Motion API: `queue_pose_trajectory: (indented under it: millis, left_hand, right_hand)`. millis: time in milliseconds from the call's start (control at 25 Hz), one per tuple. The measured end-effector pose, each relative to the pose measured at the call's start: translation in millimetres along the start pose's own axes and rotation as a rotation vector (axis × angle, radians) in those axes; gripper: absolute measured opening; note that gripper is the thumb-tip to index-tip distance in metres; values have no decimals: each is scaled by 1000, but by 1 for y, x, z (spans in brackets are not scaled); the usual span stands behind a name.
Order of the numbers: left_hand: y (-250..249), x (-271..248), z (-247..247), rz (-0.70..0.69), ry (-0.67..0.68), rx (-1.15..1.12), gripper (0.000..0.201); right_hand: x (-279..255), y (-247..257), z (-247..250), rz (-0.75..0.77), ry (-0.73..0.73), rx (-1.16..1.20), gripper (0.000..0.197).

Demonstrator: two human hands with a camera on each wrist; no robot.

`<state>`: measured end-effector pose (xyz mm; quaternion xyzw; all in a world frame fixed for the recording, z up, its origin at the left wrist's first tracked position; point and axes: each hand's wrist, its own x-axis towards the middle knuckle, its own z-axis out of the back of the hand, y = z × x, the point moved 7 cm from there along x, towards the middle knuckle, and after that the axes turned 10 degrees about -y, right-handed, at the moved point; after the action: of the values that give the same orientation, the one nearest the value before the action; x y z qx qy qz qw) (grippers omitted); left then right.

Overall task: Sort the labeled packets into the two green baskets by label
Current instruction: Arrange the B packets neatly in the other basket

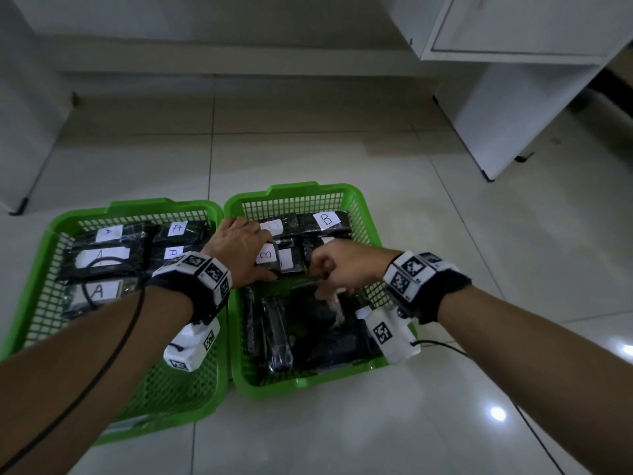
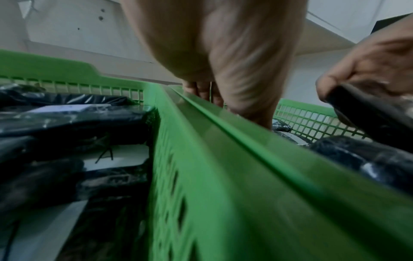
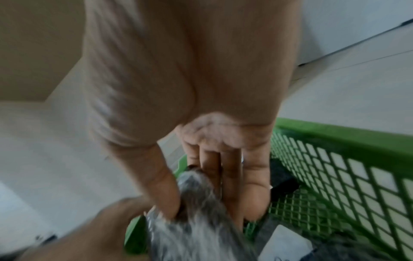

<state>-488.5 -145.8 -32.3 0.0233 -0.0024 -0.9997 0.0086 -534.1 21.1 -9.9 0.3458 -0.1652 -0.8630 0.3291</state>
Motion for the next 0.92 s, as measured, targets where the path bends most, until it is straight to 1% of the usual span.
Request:
queue_pose_trajectory:
  millis: [40, 120, 200, 240, 280, 360, 440, 480, 560, 600, 640, 680, 760, 840, 920]
  left_hand:
    - [-2, 0, 0, -3, 11, -47, 75]
    - [-5, -1, 0, 5, 35, -149, 77]
    - [-7, 0, 0, 17, 72, -133, 75]
    - [-8, 1, 0, 22, 85, -105, 74]
    - [-8, 1, 0, 33, 92, -87, 73]
    - [-8, 1, 3, 53, 64, -113, 73]
    - [-11, -2, 9, 69, 7, -243, 70]
    - [-14, -4, 12, 75, -3, -335, 68]
    - [-26, -10, 15, 84, 62, -484, 65]
    - [-33, -11, 15, 81, 112, -521, 63]
    - [-39, -12, 15, 73, 148, -545, 61]
    - [-46, -12, 15, 61, 174, -560, 59]
    - [-55, -14, 10, 30, 242, -567, 53]
    - [-60, -18, 4, 10, 312, -569, 59]
    - [-56, -22, 1, 46, 343, -644, 66]
  right_hand:
    - [-4, -5, 9, -30, -20, 105, 27]
    - [-11, -18, 29, -74, -106, 362, 23]
    - [-18, -32, 43, -98, -187, 678, 28]
    - [-20, -40, 47, -107, -220, 804, 33]
    - [-22, -46, 49, -116, -248, 880, 37]
    - [-23, -56, 52, -134, -279, 906, 42]
    - [-22, -65, 50, -157, -275, 906, 44]
    - [-22, -66, 48, -155, -264, 954, 40]
    - [-21, -65, 45, -140, -253, 1059, 26]
    - [-20, -65, 47, -145, -280, 1045, 20]
    - [-19, -64, 49, -157, -320, 1008, 20]
    - [-18, -64, 51, -167, -357, 978, 26]
    - [-17, -60, 52, -186, -390, 995, 42]
    - [-15, -56, 51, -193, -394, 1008, 55]
    - [-13, -55, 49, -207, -397, 1028, 58]
